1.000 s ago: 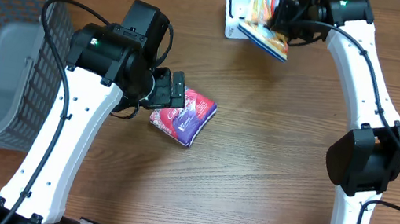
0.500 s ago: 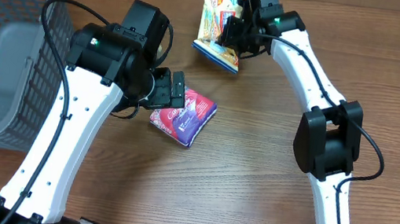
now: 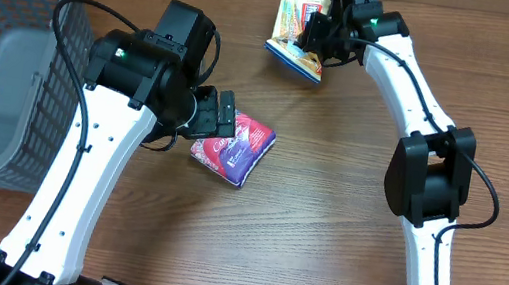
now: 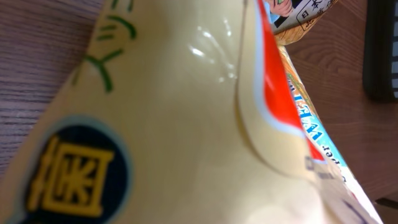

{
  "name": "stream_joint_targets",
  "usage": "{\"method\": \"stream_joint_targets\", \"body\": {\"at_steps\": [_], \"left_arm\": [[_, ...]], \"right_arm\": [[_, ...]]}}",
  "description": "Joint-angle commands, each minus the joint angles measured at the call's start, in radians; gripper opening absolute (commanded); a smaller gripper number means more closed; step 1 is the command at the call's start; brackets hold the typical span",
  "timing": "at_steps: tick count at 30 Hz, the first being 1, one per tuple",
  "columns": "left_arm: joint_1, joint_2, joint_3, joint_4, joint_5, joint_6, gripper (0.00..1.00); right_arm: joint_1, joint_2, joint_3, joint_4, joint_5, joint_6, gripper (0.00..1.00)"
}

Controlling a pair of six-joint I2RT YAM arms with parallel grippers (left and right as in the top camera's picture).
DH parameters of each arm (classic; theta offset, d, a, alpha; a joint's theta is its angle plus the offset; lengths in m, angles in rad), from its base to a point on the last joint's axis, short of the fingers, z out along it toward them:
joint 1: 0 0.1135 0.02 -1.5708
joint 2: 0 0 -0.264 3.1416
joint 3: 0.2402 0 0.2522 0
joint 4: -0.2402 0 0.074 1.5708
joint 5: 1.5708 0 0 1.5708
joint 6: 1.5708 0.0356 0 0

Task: Scan the item barcode
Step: 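Carry the yellow packet away off the table to the right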

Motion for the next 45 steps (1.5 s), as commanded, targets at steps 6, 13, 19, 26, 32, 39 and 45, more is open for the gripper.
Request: {"method": "stream_joint_targets", "body": {"at_steps": [6,13,19,26,32,39,45], "left_arm": [[-0.001,-0.011,0.014,0.002,-0.007,0.016,1.00],[-0.001,-0.011,0.014,0.002,-0.007,0.016,1.00],[-0.001,-0.011,0.014,0.002,-0.007,0.016,1.00],[-0.001,-0.011,0.014,0.002,-0.007,0.016,1.00],[-0.001,-0.011,0.014,0.002,-0.007,0.016,1.00],[-0.001,-0.011,0.014,0.002,-0.007,0.016,1.00],[-0.001,-0.011,0.014,0.002,-0.007,0.016,1.00]], "right_arm": [[-0.035,-0.090,0.024,-0.051,0.001,0.047,0.04],[-0.264,-0.311,0.024,-0.205,0.034,0.089,0.04],[-0.597,-0.318,-0.016,-0.415,0.246,0.151,0.04],[-0.845,-0.317,-0.225,-0.278,0.352,0.150,0.04],[-0.960,-0.316,-0.389,-0.088,0.350,0.151,0.04],[-1.016,-0.307,-0.422,-0.012,0.380,0.145,0.09],[-1.034,-0.301,-0.419,-0.037,0.381,0.140,0.77]]}}
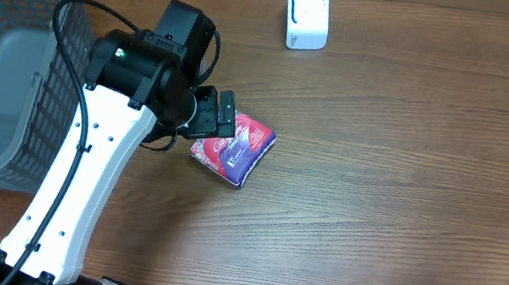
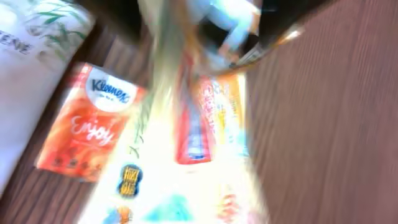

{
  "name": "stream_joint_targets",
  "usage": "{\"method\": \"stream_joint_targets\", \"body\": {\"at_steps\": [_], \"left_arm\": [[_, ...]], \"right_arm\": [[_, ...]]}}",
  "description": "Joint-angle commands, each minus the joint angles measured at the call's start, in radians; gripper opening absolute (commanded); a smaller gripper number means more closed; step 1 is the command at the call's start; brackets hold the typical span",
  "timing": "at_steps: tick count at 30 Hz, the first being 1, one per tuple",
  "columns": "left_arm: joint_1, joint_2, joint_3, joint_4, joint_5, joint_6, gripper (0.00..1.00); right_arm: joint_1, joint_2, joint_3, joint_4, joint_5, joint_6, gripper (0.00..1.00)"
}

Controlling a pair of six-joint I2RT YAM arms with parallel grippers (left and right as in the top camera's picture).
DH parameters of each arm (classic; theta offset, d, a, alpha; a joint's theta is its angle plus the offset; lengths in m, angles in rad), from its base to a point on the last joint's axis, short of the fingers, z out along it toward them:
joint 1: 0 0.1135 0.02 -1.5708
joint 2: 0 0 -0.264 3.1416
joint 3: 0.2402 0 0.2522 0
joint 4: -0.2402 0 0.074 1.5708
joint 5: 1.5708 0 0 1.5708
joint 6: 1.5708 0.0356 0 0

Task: Scan the item barcode
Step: 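Carry the yellow packet away off the table to the right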

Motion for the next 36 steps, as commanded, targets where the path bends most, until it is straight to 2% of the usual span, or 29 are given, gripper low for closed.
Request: {"method": "stream_joint_targets", "body": {"at_steps": [1,4,7,10,11,13,17,21,25,30,34,36], "left_arm": [[-0.001,-0.011,0.014,0.002,-0.007,0.016,1.00],[-0.001,-0.011,0.014,0.002,-0.007,0.016,1.00],[-0.001,-0.011,0.014,0.002,-0.007,0.016,1.00],[-0.001,-0.011,0.014,0.002,-0.007,0.016,1.00],[-0.001,-0.011,0.014,0.002,-0.007,0.016,1.00],[-0.001,-0.011,0.014,0.002,-0.007,0.016,1.00],[-0.001,-0.011,0.014,0.002,-0.007,0.016,1.00],[-0.001,-0.011,0.014,0.002,-0.007,0.016,1.00],[-0.001,-0.011,0.014,0.002,-0.007,0.016,1.00],[-0.001,-0.010,0.014,0.002,-0.007,0.016,1.00],[-0.001,-0.010,0.014,0.002,-0.007,0.016,1.00],[-0.001,-0.010,0.014,0.002,-0.007,0.016,1.00]], "right_arm": [[-0.005,0.004,0.013,-0.022,-0.001,-0.022,0.84],[-0.006,-0.013,0.089,-0.098,-0.129,-0.111,0.98],[-0.003,-0.058,0.192,-0.184,-0.260,-0.153,1.00],[0.024,-0.117,0.258,-0.238,-0.663,-0.331,1.00],[0.050,-0.140,0.258,-0.273,-0.885,-0.468,1.00],[0.110,-0.156,0.258,-0.380,-1.043,-0.637,1.00],[0.286,-0.154,0.232,-0.558,-0.994,-0.778,1.00],[0.537,-0.148,0.147,-0.583,-0.912,-0.941,1.00],[0.834,-0.104,0.023,-0.379,-0.882,-0.933,1.00],[1.038,-0.021,-0.059,-0.138,-0.873,-0.775,0.99],[1.132,0.050,-0.068,-0.064,-0.728,-0.616,0.99],[1.162,0.079,-0.068,-0.056,-0.710,-0.597,0.96]]}}
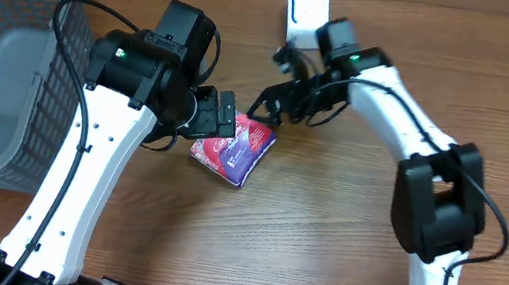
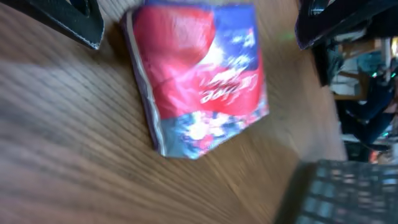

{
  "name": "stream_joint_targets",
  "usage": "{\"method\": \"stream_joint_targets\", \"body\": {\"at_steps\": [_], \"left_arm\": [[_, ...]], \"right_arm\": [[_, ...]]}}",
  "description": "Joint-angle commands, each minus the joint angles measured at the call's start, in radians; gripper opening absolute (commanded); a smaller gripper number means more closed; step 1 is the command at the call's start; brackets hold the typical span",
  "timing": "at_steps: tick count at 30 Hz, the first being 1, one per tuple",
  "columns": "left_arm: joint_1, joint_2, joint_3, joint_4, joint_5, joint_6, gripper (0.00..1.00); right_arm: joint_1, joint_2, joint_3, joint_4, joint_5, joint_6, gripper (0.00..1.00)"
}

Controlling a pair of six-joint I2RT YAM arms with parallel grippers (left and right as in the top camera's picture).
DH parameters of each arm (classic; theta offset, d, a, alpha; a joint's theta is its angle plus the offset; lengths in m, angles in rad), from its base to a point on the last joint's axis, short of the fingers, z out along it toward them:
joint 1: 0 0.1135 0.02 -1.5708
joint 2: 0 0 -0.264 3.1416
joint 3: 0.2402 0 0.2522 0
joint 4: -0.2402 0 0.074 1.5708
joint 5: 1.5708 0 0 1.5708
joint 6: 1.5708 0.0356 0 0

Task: Scan the item barcode
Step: 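Carry the yellow packet away off the table to the right, then grasp the red Carefree pack with the right gripper and drag it right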

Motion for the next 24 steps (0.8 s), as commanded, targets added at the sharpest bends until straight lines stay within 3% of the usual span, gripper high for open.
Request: {"method": "stream_joint_targets", "body": {"at_steps": [1,3,6,9,11,14,16,19,24], "left_arm": [[-0.001,-0.010,0.014,0.002,-0.007,0.016,1.00],[-0.001,-0.010,0.014,0.002,-0.007,0.016,1.00],[-0.001,-0.010,0.014,0.002,-0.007,0.016,1.00],[-0.001,-0.010,0.014,0.002,-0.007,0.016,1.00],[-0.001,-0.010,0.014,0.002,-0.007,0.016,1.00],[-0.001,-0.010,0.014,0.002,-0.007,0.016,1.00],[-0.001,-0.010,0.014,0.002,-0.007,0.016,1.00],[-0.001,-0.010,0.014,0.002,-0.007,0.016,1.00],[-0.001,-0.010,0.014,0.002,-0.007,0.016,1.00]], "right_arm": [[0.043,0.053,-0.004,0.010,0.085,0.106,0.90],[0.062,0.071,-0.004,0.000,0.085,0.107,0.66],[0.066,0.075,-0.004,-0.003,0.131,0.165,0.54],[0.066,0.075,-0.004,-0.019,0.187,0.189,0.51],[0.066,0.075,-0.004,-0.058,0.193,0.189,0.59],[0.070,0.076,-0.015,-0.079,0.193,0.204,0.59],[0.076,0.076,-0.028,-0.075,0.193,0.224,0.47],[0.077,0.076,-0.025,-0.075,0.194,0.259,0.06],[0.030,0.055,0.008,-0.104,0.212,0.316,0.04]]}}
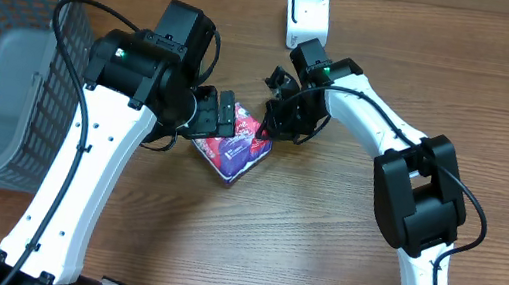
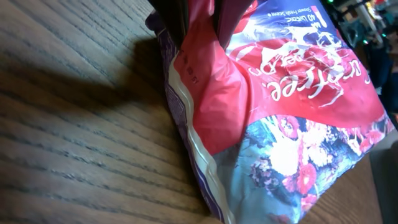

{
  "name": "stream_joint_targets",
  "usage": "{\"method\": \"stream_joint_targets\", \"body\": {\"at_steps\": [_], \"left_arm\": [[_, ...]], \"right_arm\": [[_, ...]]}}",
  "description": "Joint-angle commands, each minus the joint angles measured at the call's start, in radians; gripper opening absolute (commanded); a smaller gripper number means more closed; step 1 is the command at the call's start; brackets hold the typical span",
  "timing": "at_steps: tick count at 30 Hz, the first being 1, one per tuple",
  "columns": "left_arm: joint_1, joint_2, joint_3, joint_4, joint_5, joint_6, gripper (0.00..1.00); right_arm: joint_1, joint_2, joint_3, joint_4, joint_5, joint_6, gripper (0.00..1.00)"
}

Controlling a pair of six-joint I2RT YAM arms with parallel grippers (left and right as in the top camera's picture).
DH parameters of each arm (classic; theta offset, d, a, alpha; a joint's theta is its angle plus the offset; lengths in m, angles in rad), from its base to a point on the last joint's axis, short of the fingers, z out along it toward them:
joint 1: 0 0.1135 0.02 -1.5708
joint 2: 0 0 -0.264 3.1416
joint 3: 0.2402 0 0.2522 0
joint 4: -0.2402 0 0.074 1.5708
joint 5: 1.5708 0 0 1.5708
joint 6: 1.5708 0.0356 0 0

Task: Scan the item barcode
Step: 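Grasp the red Carefree pack with the right gripper and drag it right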

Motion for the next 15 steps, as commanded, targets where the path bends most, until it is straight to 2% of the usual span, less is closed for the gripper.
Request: {"method": "stream_joint_targets", "body": {"at_steps": [1,4,7,10,15], "left_arm": [[-0.001,-0.010,0.014,0.002,-0.007,0.016,1.00],[-0.001,-0.010,0.014,0.002,-0.007,0.016,1.00],[-0.001,-0.010,0.014,0.002,-0.007,0.016,1.00],[-0.001,-0.010,0.014,0.002,-0.007,0.016,1.00],[-0.001,-0.010,0.014,0.002,-0.007,0.016,1.00]], "right_arm": [[-0.052,-0.031,0.031,-0.042,0.063,0.043,0.04],[-0.103,-0.092,0.058,-0.107,0.140,0.061,0.04],[-0.169,-0.224,0.070,-0.207,0.337,0.075,0.04],[-0.204,-0.353,0.070,-0.314,0.576,0.170,0.04],[-0.195,-0.427,0.070,-0.445,0.781,0.327,0.04]]}}
